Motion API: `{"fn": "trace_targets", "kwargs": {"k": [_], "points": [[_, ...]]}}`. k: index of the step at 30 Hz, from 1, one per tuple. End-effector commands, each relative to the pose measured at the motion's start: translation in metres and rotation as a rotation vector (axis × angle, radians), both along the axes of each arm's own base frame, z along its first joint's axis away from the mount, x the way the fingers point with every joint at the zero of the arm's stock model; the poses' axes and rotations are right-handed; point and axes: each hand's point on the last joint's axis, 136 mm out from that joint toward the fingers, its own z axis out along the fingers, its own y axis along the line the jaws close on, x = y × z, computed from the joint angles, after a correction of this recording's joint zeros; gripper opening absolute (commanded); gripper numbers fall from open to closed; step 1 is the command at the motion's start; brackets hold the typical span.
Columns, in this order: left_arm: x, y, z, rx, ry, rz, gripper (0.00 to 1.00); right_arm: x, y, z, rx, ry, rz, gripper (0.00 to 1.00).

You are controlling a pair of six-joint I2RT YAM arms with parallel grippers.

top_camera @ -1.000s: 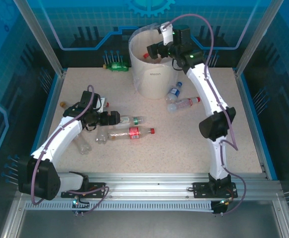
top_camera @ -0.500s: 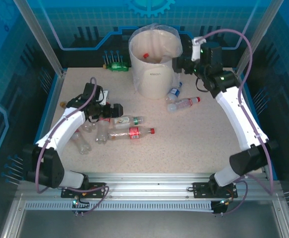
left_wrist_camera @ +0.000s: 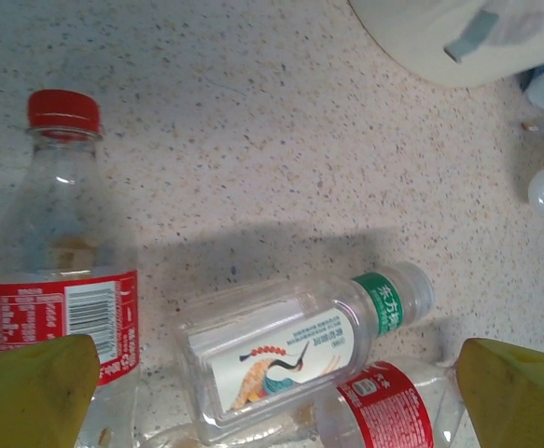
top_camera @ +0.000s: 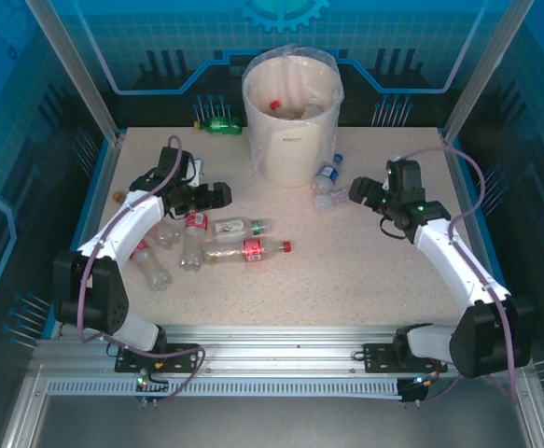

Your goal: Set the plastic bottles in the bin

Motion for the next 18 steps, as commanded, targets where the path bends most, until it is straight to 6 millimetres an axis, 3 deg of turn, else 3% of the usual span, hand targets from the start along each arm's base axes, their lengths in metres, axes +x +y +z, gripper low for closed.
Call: {"fn": "trace_targets", "kwargs": {"k": [1,8,18], "points": [[0.003,0.005,0.01,-0.05,-0.03,0.037,0.99,0.019,0.007,-0.003,0.164,-0.054,-0.079,0.86],[0.002,0.009,0.008,-0.049,-0.027,0.045,0.99,0.048,0.016,-0.042,0.275,-0.022,-0.141,0.85],[0.002,0.014,0.01,-0.046,-0.032,0.059,0.99,0.075,0.023,-0.1,0.313,0.072,-0.219,0.93]]}}
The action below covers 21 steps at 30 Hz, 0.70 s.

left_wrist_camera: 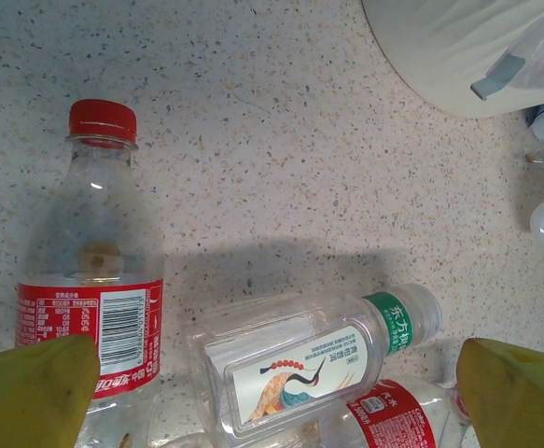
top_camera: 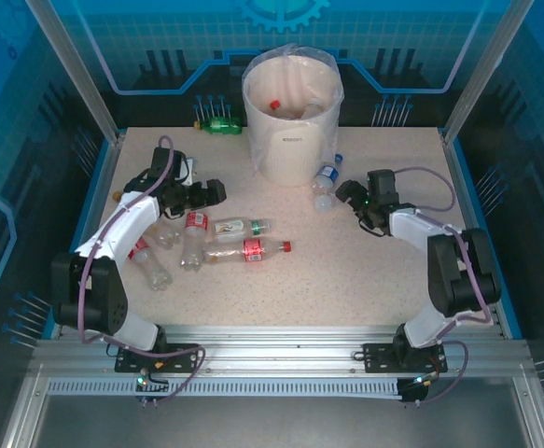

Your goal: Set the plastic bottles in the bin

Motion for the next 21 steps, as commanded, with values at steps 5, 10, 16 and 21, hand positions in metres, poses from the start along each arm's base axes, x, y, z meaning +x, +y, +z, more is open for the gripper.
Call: {"fn": "trace_targets", "kwargs": {"k": [5,10,16,21], "points": [[-0.002,0.002,0.01,-0.026,-0.028,0.005,0.99,0.031,0.009,-0.014,0.051,-0.022,-0.053,0.94],[-0.002,0.002,0.01,-0.026,-0.029,0.006,0.99,0.042,0.015,-0.028,0.053,-0.002,-0.061,0.94],[-0.001,0.004,0.009,-0.025,-0.027,0.01,0.99,0.047,0.015,-0.047,0.057,0.025,-0.086,0.92],[-0.001,0.005,0.008,-0.025,-0.025,0.011,0.99,0.045,0.01,-0.056,0.044,0.032,-0.102,0.86]]}}
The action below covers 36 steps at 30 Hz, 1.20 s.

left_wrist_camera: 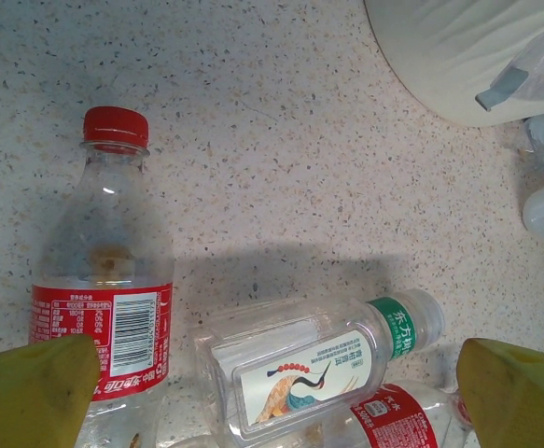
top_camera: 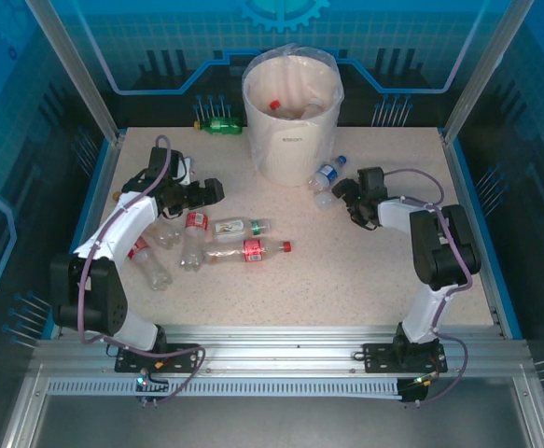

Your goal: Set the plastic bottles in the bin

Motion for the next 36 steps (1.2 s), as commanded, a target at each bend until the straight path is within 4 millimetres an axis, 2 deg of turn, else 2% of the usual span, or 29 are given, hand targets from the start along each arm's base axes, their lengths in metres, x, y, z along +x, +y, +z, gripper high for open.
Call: {"fn": "trace_targets", "kwargs": {"k": [1,5,7,11,15,18,22,23,28,30,36], "points": [[-0.002,0.0,0.006,-0.026,-0.018,-0.003,0.99,0.012,0.003,-0.022,-0.01,-0.019,-0.012,0.84],[-0.002,0.0,0.006,-0.026,-0.016,-0.004,0.99,0.011,-0.003,-0.02,-0.007,-0.021,-0.022,0.8],[-0.002,0.001,0.006,-0.022,-0.018,-0.002,0.99,0.007,-0.009,-0.014,-0.01,-0.032,-0.027,0.79],[-0.003,0.001,0.008,-0.02,-0.021,0.003,0.99,-0.012,-0.027,0.007,-0.027,-0.056,-0.028,0.78],[-0.002,0.0,0.008,-0.028,-0.021,-0.001,0.99,-0.039,-0.054,0.02,-0.058,-0.057,-0.035,0.76],[-0.002,-0.001,0.009,-0.035,-0.022,-0.004,0.99,-0.043,-0.068,0.027,-0.049,-0.056,-0.012,0.76],[-0.002,-0.001,0.01,-0.035,-0.024,-0.006,0.99,-0.036,-0.074,0.033,-0.069,-0.035,0.063,0.79],[-0.002,-0.001,0.01,-0.034,-0.025,-0.006,0.99,-0.031,-0.075,0.04,-0.078,-0.034,0.093,0.82],[-0.002,0.0,0.012,-0.028,-0.033,-0.006,0.99,-0.031,-0.096,0.063,-0.329,0.118,0.293,1.0],[-0.002,0.0,0.013,-0.031,-0.034,-0.007,0.99,-0.028,-0.101,0.066,-0.419,0.182,0.394,1.0],[-0.002,-0.001,0.012,-0.039,-0.032,-0.008,0.99,-0.006,-0.104,0.045,-0.533,0.28,0.597,1.0]]}}
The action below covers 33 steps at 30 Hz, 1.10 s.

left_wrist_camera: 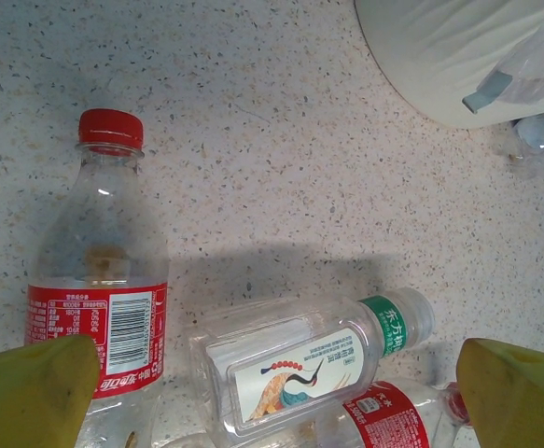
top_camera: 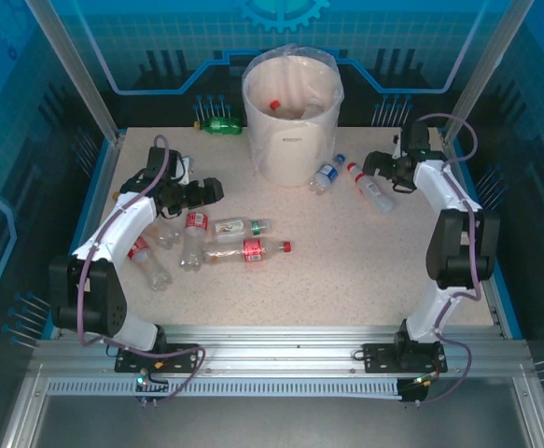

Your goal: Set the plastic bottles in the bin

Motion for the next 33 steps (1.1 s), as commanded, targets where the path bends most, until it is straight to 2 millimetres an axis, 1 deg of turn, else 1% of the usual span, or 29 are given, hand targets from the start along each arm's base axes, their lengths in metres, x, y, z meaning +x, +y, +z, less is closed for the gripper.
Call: {"fn": "trace_targets", "kwargs": {"k": [1,3,5,7,10,14,16,23,28,33], "points": [[-0.002,0.0,0.009,-0.023,-0.025,0.0,0.99,-0.026,-0.006,-0.051,-0.136,0.249,0.161,1.0],[-0.002,0.0,0.009,-0.026,-0.028,-0.001,0.99,-0.017,-0.01,-0.058,-0.168,0.269,0.179,1.0],[-0.002,-0.001,0.01,-0.028,-0.03,-0.001,0.99,-0.01,-0.01,-0.065,-0.164,0.281,0.186,1.0],[-0.002,-0.001,0.009,-0.028,-0.029,-0.001,0.99,-0.007,0.0,-0.07,-0.112,0.28,0.199,0.99],[-0.002,0.0,0.009,-0.024,-0.028,-0.001,0.99,-0.006,0.007,-0.076,-0.083,0.27,0.19,0.94],[-0.002,-0.001,0.009,-0.026,-0.027,-0.004,0.99,-0.007,0.007,-0.08,-0.067,0.266,0.167,0.86],[-0.002,-0.001,0.009,-0.026,-0.027,-0.004,0.99,-0.006,0.008,-0.08,-0.068,0.26,0.169,0.81],[-0.002,0.0,0.009,-0.025,-0.027,-0.005,0.99,-0.009,0.003,-0.08,-0.081,0.261,0.155,0.73],[-0.002,0.0,0.01,-0.025,-0.028,-0.005,0.99,-0.011,0.003,-0.07,-0.078,0.242,0.145,0.65],[-0.002,0.0,0.012,-0.026,-0.033,-0.006,0.99,-0.015,0.002,-0.06,-0.073,0.227,0.129,0.61]]}}
